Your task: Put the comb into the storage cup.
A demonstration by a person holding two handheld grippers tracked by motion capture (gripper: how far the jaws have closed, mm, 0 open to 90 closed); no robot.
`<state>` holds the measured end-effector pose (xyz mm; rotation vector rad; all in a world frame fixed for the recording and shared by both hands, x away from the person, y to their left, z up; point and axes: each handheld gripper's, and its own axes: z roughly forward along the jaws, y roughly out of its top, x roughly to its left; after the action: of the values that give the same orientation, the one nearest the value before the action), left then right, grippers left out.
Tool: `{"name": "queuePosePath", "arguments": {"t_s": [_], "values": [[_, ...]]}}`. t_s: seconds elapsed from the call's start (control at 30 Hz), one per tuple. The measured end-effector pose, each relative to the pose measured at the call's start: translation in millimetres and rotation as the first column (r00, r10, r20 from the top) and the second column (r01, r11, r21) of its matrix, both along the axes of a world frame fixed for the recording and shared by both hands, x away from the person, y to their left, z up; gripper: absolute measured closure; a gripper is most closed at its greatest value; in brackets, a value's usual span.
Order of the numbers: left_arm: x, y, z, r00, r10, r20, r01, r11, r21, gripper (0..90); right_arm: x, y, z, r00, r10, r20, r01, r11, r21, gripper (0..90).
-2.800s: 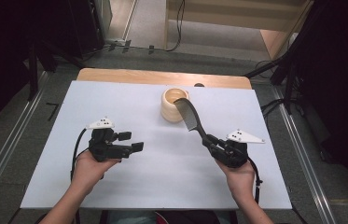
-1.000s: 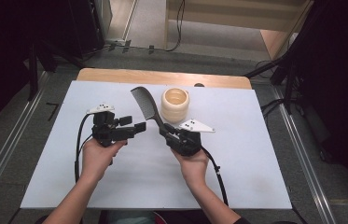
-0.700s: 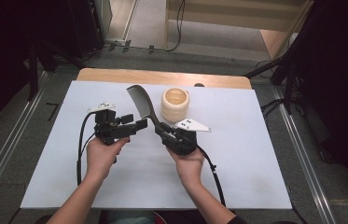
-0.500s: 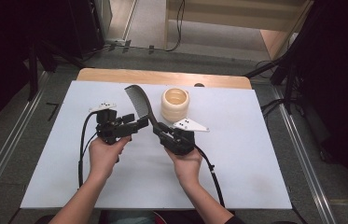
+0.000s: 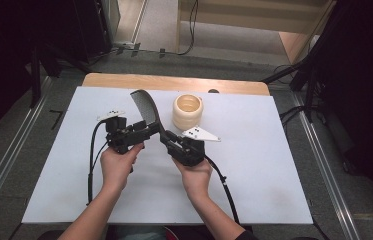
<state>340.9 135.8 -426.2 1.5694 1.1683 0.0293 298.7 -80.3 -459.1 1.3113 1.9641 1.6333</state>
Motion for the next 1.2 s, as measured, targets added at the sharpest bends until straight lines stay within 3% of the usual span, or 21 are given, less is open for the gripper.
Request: {"name": "queuePosePath", "arguments": {"t_s": [0.43,0.77,1.0,1.2], "values": [[3.3,-5.3,-4.6,0.9998,0.012,-0.018,-0.012,0.9997,-0.022,37.2,0.0,3.7,-1.1,1.0000,0.002,-0.004,-0.002,1.000,0.018,70.3],[5.9,-5.2,-9.3,0.9992,0.007,-0.039,-0.009,0.9990,-0.044,51.3,-0.5,6.3,-1.8,1.0000,0.006,-0.007,-0.006,0.999,0.035,70.4],[6.2,-3.7,-11.6,0.9985,0.003,-0.055,-0.008,0.9961,-0.087,64.5,-1.1,8.6,-3.1,0.9998,0.015,-0.014,-0.014,0.999,0.036,70.3],[7.3,-0.6,-14.2,0.9970,-0.013,-0.077,0.003,0.9914,-0.131,68.6,-0.4,8.4,-4.1,0.9996,0.023,-0.018,-0.023,0.999,0.041,70.3]]}}
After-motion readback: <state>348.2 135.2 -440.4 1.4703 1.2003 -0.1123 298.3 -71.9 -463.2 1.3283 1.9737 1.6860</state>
